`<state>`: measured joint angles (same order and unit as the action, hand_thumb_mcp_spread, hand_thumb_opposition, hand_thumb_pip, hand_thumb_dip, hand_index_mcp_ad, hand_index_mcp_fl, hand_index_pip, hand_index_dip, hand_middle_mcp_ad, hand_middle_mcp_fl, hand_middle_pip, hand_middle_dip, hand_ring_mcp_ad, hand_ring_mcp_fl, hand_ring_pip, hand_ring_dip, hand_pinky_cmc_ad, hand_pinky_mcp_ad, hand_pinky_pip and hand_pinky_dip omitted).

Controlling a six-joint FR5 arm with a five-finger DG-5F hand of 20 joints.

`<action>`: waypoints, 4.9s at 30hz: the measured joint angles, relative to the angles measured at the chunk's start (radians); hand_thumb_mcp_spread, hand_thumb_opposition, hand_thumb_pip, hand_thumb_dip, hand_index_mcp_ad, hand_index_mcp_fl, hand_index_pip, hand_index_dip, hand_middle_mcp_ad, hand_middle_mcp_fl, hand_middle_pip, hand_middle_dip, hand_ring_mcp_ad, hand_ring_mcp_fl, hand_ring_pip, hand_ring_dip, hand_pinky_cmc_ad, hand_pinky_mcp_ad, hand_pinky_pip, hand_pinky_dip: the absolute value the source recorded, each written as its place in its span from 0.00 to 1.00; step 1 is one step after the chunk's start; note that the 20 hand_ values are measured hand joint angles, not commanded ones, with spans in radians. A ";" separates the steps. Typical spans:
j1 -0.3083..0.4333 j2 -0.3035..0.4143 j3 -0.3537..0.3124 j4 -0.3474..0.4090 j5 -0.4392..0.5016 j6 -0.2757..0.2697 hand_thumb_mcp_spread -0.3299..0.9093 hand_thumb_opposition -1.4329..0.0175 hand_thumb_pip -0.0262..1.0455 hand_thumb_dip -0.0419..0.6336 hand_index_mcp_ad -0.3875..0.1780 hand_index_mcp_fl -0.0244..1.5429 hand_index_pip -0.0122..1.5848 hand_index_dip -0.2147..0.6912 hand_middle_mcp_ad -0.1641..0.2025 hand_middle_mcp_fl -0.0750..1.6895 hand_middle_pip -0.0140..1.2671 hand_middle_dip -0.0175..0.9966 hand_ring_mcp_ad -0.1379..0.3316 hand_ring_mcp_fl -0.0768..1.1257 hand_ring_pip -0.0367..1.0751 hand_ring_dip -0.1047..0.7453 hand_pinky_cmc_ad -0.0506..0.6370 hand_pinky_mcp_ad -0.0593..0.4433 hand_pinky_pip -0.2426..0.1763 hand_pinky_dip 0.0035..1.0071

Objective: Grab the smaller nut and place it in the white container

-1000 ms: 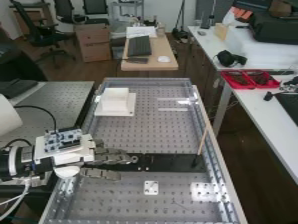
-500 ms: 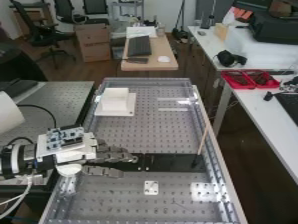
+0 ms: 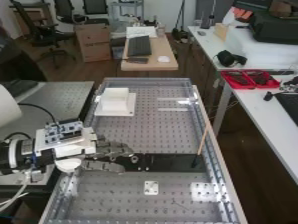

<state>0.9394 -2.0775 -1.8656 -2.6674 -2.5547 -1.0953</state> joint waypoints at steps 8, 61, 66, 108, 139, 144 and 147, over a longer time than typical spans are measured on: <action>0.013 0.038 0.001 -0.026 -0.005 0.004 0.59 0.40 0.64 0.39 0.46 0.24 0.97 0.36 0.54 0.16 0.10 0.22 0.50 0.07 0.13 0.23 0.58 0.69 0.55 0.28; 0.685 0.369 -0.327 0.190 0.547 0.388 0.59 0.40 0.64 0.39 0.46 0.24 0.97 0.36 0.54 0.16 0.10 0.22 0.51 0.07 0.13 0.22 0.58 0.67 0.55 0.27; 0.708 0.344 -0.330 0.193 0.564 0.402 0.59 0.40 0.64 0.39 0.46 0.24 0.97 0.36 0.54 0.16 0.10 0.22 0.50 0.07 0.13 0.22 0.58 0.67 0.55 0.27; 0.725 0.359 -0.276 0.089 0.656 0.414 0.61 0.40 0.69 0.39 0.38 0.03 0.76 0.22 0.54 0.13 0.10 0.22 0.51 0.07 0.13 0.22 0.58 0.67 0.55 0.33; 0.491 0.488 0.061 -0.186 1.042 0.336 0.53 0.46 0.57 0.37 0.44 0.07 0.31 0.20 0.54 0.17 0.10 0.23 0.55 0.07 0.14 0.23 0.60 0.74 0.43 0.58; 0.497 0.481 0.039 -0.169 1.145 0.361 0.54 0.46 0.54 0.36 0.44 0.08 0.25 0.21 0.55 0.19 0.10 0.23 0.56 0.07 0.14 0.23 0.62 0.77 0.43 0.58; 0.496 0.472 0.036 -0.166 1.171 0.366 0.54 0.46 0.54 0.36 0.44 0.09 0.24 0.20 0.55 0.19 0.10 0.24 0.56 0.07 0.14 0.23 0.65 0.77 0.43 0.58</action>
<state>1.4354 -1.6052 -1.8298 -2.8331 -1.3838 -0.7296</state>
